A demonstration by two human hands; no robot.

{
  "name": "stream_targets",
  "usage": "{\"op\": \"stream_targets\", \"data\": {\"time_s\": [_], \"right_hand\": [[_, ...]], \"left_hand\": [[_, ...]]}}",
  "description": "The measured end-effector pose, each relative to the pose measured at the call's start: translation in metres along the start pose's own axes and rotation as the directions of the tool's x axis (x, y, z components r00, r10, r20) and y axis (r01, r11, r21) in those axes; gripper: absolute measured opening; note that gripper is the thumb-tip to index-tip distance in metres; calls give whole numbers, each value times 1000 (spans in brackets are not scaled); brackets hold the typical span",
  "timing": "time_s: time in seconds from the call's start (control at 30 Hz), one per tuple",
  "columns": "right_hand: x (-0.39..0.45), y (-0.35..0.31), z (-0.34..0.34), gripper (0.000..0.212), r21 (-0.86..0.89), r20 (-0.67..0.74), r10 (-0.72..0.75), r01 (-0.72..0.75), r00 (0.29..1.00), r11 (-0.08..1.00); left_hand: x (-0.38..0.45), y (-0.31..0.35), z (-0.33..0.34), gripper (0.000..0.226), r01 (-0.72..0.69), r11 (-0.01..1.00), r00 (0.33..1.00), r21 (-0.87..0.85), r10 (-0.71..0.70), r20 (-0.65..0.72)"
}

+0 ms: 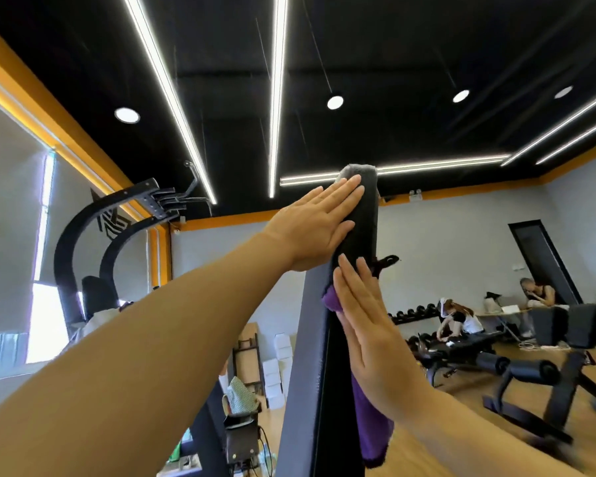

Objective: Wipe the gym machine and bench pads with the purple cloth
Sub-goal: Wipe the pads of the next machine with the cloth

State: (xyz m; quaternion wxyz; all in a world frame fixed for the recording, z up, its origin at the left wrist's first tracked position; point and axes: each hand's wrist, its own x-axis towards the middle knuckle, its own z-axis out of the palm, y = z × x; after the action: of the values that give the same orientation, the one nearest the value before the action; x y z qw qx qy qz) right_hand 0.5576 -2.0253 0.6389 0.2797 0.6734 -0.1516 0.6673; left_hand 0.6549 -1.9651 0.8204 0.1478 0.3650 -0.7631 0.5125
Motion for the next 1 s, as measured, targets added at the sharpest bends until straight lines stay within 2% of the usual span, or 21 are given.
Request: {"op": "stream_targets", "data": {"time_s": [0.1, 0.23, 0.33, 0.4, 0.47, 0.53, 0.7, 0.8, 0.9, 1.0], "right_hand": [[-2, 2, -3, 58, -20, 24, -26, 26, 999, 999], [46, -1, 9, 56, -12, -157, 191, -196, 969, 981], [48, -10, 19, 56, -88, -269, 216, -247, 939, 965], [14, -21, 22, 62, -142, -194, 148, -177, 970, 974], [-26, -34, 18, 70, -176, -69, 31, -42, 997, 984], [-37, -30, 9, 68, -162, 10, -50, 51, 999, 985], [3, -5, -6, 53, -59, 40, -48, 50, 998, 997], [-19, -4, -10, 55, -27, 124, -119, 123, 985, 992], [-56, -14, -18, 64, -31, 245, -261, 277, 934, 960], [-49, -7, -24, 69, -43, 271, -303, 326, 914, 944]], "left_hand": [[0, 1, 0, 58, 20, 1000, 1000, 5, -20, -3], [-1, -2, -2, 60, 10, 999, 999, 44, -12, 45], [-1, -5, -5, 62, 1, 1000, 998, 24, -3, 65], [0, -3, -5, 60, 20, 999, 997, -37, -17, 70], [0, -2, -4, 59, 29, 998, 998, -61, -25, 65], [0, 0, -4, 60, 40, 998, 997, -54, -37, 68], [1, 3, -7, 69, 54, 998, 994, 21, -56, 99], [0, 4, -5, 69, 51, 999, 994, 4, -51, 96], [-3, 9, -1, 66, 64, 998, 997, 10, -64, 52], [-7, 18, 5, 62, 88, 996, 996, 34, -88, 13]]}}
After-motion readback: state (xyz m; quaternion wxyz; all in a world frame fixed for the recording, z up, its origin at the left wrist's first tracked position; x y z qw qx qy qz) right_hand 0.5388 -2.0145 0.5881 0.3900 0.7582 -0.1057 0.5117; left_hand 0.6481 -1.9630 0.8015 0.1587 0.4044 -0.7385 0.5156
